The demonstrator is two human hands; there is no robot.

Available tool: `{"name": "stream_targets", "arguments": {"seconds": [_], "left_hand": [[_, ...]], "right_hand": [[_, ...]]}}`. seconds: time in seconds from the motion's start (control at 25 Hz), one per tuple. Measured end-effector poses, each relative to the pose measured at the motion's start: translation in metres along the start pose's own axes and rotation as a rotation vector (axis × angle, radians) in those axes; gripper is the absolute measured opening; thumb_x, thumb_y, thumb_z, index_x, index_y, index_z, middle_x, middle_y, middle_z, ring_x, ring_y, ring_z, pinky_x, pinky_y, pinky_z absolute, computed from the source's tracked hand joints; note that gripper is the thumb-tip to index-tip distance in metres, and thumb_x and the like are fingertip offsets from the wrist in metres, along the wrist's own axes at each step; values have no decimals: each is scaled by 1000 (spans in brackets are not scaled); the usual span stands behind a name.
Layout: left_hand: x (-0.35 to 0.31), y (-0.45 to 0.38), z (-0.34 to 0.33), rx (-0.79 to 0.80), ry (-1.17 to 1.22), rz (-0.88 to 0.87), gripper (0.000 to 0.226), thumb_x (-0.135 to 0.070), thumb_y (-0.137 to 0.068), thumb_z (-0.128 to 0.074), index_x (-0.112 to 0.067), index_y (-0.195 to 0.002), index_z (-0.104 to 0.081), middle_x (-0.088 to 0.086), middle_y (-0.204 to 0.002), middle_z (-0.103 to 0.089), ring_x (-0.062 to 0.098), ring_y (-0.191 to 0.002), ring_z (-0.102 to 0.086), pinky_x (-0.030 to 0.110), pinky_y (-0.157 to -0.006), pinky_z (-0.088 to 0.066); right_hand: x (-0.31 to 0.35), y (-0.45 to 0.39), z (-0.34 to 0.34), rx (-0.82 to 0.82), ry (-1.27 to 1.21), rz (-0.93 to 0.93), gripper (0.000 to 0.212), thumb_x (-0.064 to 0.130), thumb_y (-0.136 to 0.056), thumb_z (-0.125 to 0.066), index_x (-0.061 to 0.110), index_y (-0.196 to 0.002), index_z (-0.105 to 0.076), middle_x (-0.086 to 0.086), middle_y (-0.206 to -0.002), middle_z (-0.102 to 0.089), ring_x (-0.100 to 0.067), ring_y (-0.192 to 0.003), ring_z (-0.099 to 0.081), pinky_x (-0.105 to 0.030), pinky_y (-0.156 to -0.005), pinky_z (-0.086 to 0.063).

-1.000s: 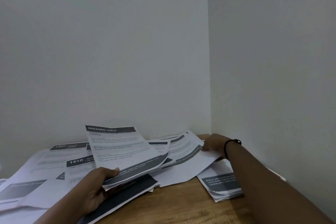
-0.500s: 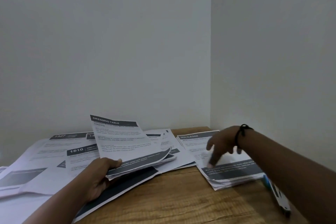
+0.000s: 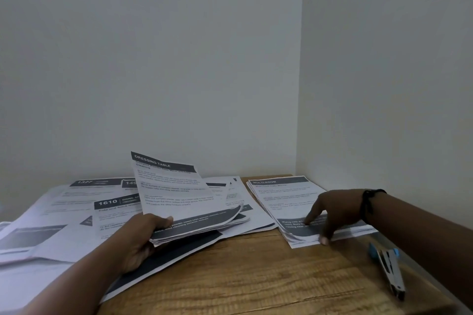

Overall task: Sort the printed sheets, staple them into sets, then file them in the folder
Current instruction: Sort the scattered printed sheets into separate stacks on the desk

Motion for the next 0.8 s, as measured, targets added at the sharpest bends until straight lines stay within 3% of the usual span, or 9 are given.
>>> {"name": "stream_targets", "arguments": {"seconds": [0.2, 0.32, 0.44, 0.56, 0.64, 0.68, 0.76, 0.8], "left_hand": [[-2, 0, -2, 0, 3, 4, 24, 7, -88, -58, 1, -112, -57, 23, -103, -70, 38, -90, -69, 43, -74, -59], [-2, 3, -2, 6, 7, 4, 24, 7, -88, -58, 2, -112, -58, 23, -103, -70, 37, -89, -69, 42, -72, -60], [-2, 3, -1, 13, 8, -14, 30, 6, -88, -59, 2, -118, -57, 23, -105, -70, 39, -93, -67, 46, -80, -56], [-4, 6, -6, 32, 1, -48, 30, 2, -89, -60, -1, -119, -57, 19, -102, -70, 34, -83, -67, 38, -64, -58], [-7, 11, -14, 52, -5, -65, 27, -1, -90, -59, -2, -117, -59, 15, -92, -70, 26, -67, -66, 27, -43, -53], [-8, 14, -20, 70, -6, -59, 25, -1, -90, -59, -1, -115, -59, 14, -88, -69, 23, -62, -65, 24, -38, -50], [-11, 20, -38, 151, -16, -20, 23, -1, -91, -58, 3, -114, -59, 17, -88, -69, 24, -62, -65, 25, -41, -53], [-11, 24, -51, 200, -19, 11, 24, 0, -91, -57, 6, -114, -59, 20, -92, -69, 27, -66, -66, 29, -47, -58]], "right_hand": [[-8, -31, -2, -96, -64, 30, 52, 44, -75, -77, 40, -124, -61, 9, -135, -56, -10, -123, -49, -22, -93, -35], [-9, -37, -3, -111, -100, 24, 51, 47, -75, -75, 43, -124, -60, 9, -138, -54, -12, -126, -46, -26, -102, -35], [-15, -19, -2, -189, -164, -64, 74, 52, -74, -74, 35, -140, -45, 6, -148, -42, -14, -135, -38, -28, -110, -28], [-26, 29, -3, -225, -215, -284, 91, 62, -74, -68, 20, -146, -33, 0, -148, -42, -18, -132, -43, -30, -104, -36], [-21, 67, -14, -115, -168, -410, 79, 67, -73, -65, 19, -133, -47, 0, -136, -53, -17, -114, -54, -26, -86, -46], [-16, 79, -24, -75, -188, -433, 64, 64, -74, -66, 21, -119, -55, 1, -127, -59, -15, -102, -56, -21, -72, -46], [-13, 87, -38, -136, -253, -444, 29, 47, -79, -70, 22, -83, -55, 3, -97, -63, -14, -83, -54, -17, -53, -37], [-16, 86, -43, -207, -290, -454, 26, 36, -79, -69, 21, -71, -49, 4, -81, -59, -15, -76, -54, -18, -49, -34]]}}
Point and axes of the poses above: each hand's wrist, its own y-axis away from the middle knuckle, its own z-axis out of the back of the hand, x = y × z, the point moved 1 cm from there along -y, towards the middle knuckle
